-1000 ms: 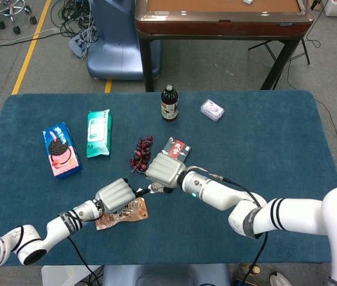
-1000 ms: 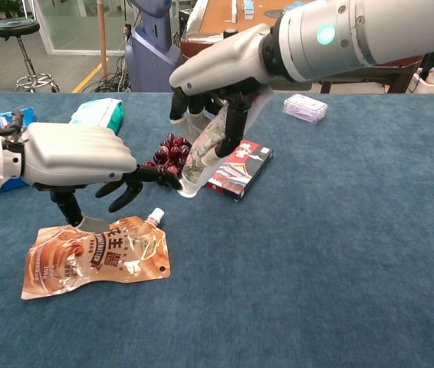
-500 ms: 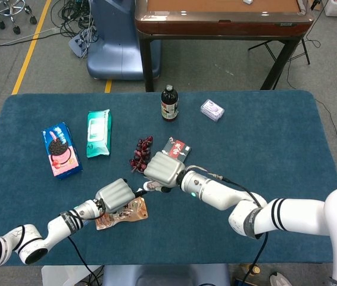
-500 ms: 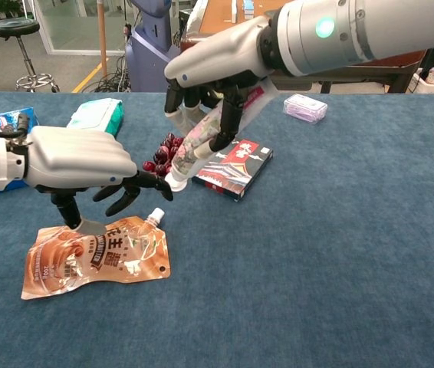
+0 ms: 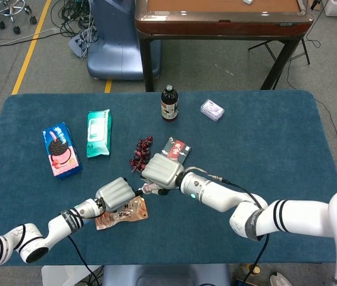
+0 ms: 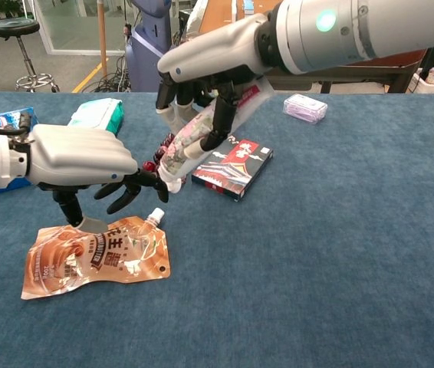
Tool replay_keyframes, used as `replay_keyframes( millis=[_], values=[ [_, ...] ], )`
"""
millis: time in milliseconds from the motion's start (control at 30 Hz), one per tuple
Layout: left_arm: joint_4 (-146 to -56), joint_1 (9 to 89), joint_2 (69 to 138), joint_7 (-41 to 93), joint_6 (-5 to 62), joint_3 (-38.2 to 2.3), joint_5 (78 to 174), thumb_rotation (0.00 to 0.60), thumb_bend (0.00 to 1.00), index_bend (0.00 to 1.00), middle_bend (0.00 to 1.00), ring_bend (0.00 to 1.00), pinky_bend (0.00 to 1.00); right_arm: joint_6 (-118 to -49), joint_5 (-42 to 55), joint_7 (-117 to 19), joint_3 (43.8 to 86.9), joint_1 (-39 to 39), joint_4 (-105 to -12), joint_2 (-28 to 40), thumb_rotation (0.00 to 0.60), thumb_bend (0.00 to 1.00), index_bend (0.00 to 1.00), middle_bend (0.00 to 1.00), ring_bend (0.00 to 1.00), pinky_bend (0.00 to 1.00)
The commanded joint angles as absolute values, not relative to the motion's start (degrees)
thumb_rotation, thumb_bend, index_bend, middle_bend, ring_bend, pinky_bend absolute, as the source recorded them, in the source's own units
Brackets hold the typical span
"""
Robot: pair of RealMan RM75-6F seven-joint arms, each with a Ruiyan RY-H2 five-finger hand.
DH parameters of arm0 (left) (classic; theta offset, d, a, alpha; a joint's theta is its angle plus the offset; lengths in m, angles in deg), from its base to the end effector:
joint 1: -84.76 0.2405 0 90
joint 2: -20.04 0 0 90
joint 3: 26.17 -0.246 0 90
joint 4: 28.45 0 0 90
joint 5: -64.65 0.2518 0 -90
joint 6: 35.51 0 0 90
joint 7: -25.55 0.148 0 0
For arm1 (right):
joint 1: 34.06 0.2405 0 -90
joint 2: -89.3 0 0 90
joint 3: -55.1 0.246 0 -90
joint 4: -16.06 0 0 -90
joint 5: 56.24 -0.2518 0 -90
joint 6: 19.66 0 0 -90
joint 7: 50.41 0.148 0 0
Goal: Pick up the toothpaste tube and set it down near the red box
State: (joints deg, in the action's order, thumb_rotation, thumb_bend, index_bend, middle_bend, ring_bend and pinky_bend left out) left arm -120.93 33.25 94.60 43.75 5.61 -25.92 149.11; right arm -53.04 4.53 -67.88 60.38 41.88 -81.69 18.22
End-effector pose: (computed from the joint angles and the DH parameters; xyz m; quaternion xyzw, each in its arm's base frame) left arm -0.1269 0.3177 -0.0455 -0.9112 -0.1682 -0.2550 0.2764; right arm 0.0193 -0.3572 -0.0326 0.9103 -0.1797 0.2889 0.2357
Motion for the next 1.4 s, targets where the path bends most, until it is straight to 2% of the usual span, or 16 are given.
replay_keyframes(
  millis=[33, 333, 500, 633, 667, 733, 833, 1067, 1400],
  values=[
    [-121.11, 33.24, 94.6, 43.62, 5.73, -25.9, 149.0, 0.6, 0.26, 0.11, 0.57, 0.58, 0.44, -53.05, 5.11, -67.5, 60.52, 41.51, -81.77, 18.29, 0.6, 1.0, 0.88, 0.75, 0.77, 0.44],
    [-122.21, 34.06, 92.76, 44.27, 7.03, -26.63, 149.04, 0.6, 0.26, 0.11, 0.57, 0.58, 0.44, -55.85, 6.93, -64.65, 60.78, 38.0, -82.2, 19.44, 0.6, 1.0, 0.88, 0.75, 0.77, 0.44],
    [-123.09, 35.42, 90.33, 44.3, 8.63, -27.23, 148.83, 0.6, 0.26, 0.11, 0.57, 0.58, 0.44, -60.83, 11.4, -59.73, 60.77, 32.95, -82.47, 19.71, 0.6, 0.99, 0.88, 0.75, 0.77, 0.44],
    [-123.59, 36.35, 88.41, 44.3, 9.56, -27.38, 148.14, 0.6, 0.26, 0.11, 0.56, 0.57, 0.44, -64.66, 16.1, -54.7, 59.83, 28.7, -81.1, 18.68, 0.6, 0.9, 0.88, 0.75, 0.76, 0.44],
    [-123.65, 36.65, 87.91, 44.28, 9.92, -27.34, 147.88, 0.6, 0.26, 0.11, 0.56, 0.57, 0.44, -65.83, 17.37, -53.22, 59.52, 27.5, -80.17, 18.05, 0.6, 0.85, 0.88, 0.74, 0.76, 0.44],
    [-123.7, 37.14, 87.24, 44.16, 10.47, -27.25, 147.39, 0.6, 0.26, 0.11, 0.56, 0.57, 0.44, -67.56, 19.09, -51.12, 59.15, 25.85, -78.68, 16.96, 0.6, 0.68, 0.88, 0.73, 0.74, 0.44],
    [-123.6, 37.93, 86.24, 44.08, 11.22, -27.12, 146.49, 0.6, 0.26, 0.11, 0.56, 0.57, 0.44, -69.79, 21.56, -48.29, 58.6, 23.7, -76.27, 15.08, 0.6, 0.56, 0.88, 0.71, 0.71, 0.44],
    [-123.69, 39.16, 84.16, 45.05, 12.05, -26.93, 144.68, 0.6, 0.26, 0.11, 0.56, 0.57, 0.44, -72.77, 25.92, -45.53, 57.57, 20.76, -70.91, 10.26, 0.6, 0.43, 0.88, 0.68, 0.67, 0.45],
    [-124.46, 40.43, 82.27, 44.99, 13.51, -26.22, 143.74, 0.6, 0.26, 0.11, 0.56, 0.57, 0.44, -73.32, 27.17, -44.9, 57.94, 19.04, -66.07, 5.44, 0.6, 0.34, 0.81, 0.63, 0.64, 0.45]
  ],
)
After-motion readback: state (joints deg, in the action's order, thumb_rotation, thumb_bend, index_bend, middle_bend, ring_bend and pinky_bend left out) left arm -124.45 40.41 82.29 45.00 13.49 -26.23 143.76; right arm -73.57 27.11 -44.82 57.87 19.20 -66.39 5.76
